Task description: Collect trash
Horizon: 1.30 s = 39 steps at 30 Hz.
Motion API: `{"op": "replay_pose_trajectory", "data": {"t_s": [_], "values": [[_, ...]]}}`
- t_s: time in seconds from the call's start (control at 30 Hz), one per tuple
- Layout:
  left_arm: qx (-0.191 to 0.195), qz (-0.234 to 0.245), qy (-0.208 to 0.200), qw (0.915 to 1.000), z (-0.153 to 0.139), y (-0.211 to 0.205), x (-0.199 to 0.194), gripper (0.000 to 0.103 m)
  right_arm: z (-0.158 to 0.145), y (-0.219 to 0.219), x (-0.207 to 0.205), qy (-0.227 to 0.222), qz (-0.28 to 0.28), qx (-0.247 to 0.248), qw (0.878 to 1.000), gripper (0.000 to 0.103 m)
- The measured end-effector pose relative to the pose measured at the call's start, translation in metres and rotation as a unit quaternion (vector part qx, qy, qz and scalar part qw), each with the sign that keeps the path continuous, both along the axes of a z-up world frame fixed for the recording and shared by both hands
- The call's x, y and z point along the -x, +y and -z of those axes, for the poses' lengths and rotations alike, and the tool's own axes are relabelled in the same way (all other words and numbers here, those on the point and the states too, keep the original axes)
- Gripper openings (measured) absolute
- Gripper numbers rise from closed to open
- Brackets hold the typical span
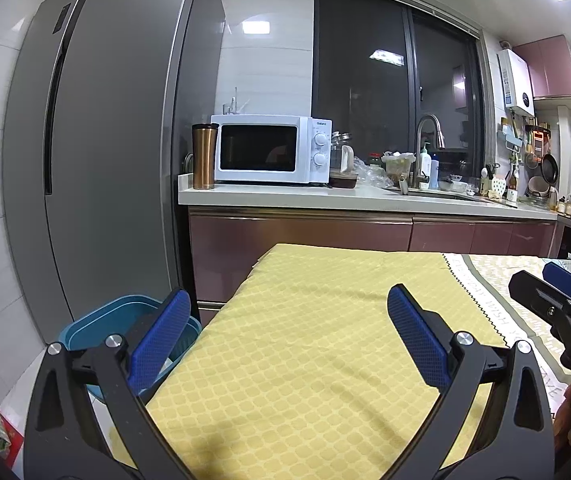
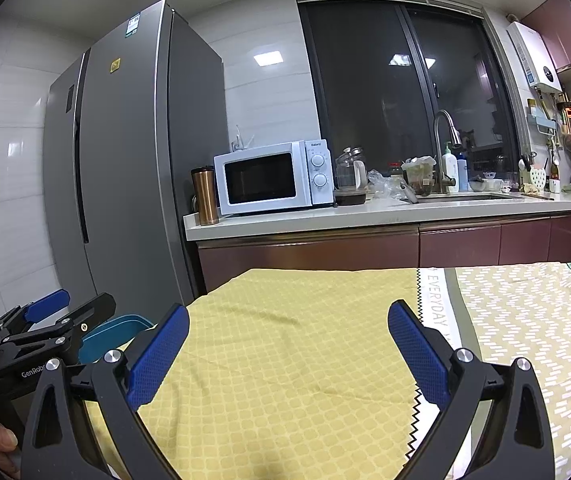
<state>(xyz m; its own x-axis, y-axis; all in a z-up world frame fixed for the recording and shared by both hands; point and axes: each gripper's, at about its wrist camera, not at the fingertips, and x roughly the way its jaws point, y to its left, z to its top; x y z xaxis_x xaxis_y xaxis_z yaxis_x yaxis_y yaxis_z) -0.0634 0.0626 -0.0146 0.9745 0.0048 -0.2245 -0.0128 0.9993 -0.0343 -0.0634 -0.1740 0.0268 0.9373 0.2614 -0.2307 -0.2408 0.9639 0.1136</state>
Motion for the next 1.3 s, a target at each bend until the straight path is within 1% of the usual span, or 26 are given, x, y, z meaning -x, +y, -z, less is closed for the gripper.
{"op": "replay_pose_trajectory", "data": {"t_s": [1.3], "values": [[0.0, 0.001, -0.001, 1.0, -0.0005, -0.0016, -0.0022, 0.097, 0.0, -0.0025, 0.0001, 0.003, 0.0, -0.005, 1.0, 0.096]]}}
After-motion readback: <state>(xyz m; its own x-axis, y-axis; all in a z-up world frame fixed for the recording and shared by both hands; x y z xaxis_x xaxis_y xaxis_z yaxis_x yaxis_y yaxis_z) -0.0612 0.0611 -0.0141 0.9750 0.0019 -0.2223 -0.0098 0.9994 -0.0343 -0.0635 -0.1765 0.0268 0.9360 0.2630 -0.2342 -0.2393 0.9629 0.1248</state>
